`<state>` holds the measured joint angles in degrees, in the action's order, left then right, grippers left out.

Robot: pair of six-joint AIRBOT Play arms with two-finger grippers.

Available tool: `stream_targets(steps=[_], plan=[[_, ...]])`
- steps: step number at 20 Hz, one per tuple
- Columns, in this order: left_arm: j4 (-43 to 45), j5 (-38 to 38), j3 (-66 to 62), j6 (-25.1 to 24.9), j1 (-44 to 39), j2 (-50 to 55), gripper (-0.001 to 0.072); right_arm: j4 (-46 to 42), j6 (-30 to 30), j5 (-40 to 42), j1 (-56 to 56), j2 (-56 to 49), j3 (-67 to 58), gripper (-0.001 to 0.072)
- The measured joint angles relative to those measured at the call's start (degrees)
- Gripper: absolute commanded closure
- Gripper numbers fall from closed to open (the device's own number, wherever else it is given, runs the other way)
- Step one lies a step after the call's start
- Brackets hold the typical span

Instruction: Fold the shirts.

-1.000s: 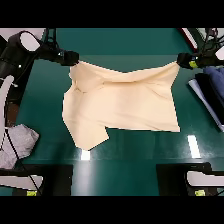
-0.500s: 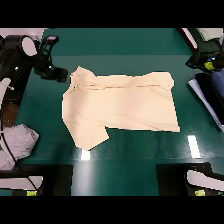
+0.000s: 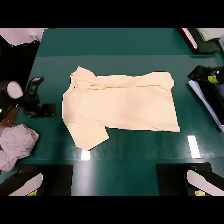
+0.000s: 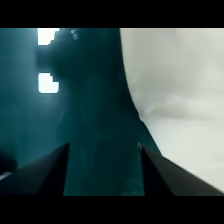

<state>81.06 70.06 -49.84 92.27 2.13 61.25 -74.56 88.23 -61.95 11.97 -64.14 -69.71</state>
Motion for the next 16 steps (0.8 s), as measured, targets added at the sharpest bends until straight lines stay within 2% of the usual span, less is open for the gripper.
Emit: stream_targets(steps=[3,6,16], plan=[[-7.72,-3.19,6.01,-2.71,4.68,-2.43,0.0204,0.04,-0.09,-0.33,0.0,1.44,1.9,0.0208],[-11.8,-6.49,9.57,-4.39,6.51,-3.23,0.0204,0.76,-0.11,-0.68,0.0,2.05,2.6,0.0208],[-20.74,-12.98,13.46,-9.03,5.84,2.21,0.0205,2.73,-0.28,-1.09,-4.07,2.36,3.02,0.0208]])
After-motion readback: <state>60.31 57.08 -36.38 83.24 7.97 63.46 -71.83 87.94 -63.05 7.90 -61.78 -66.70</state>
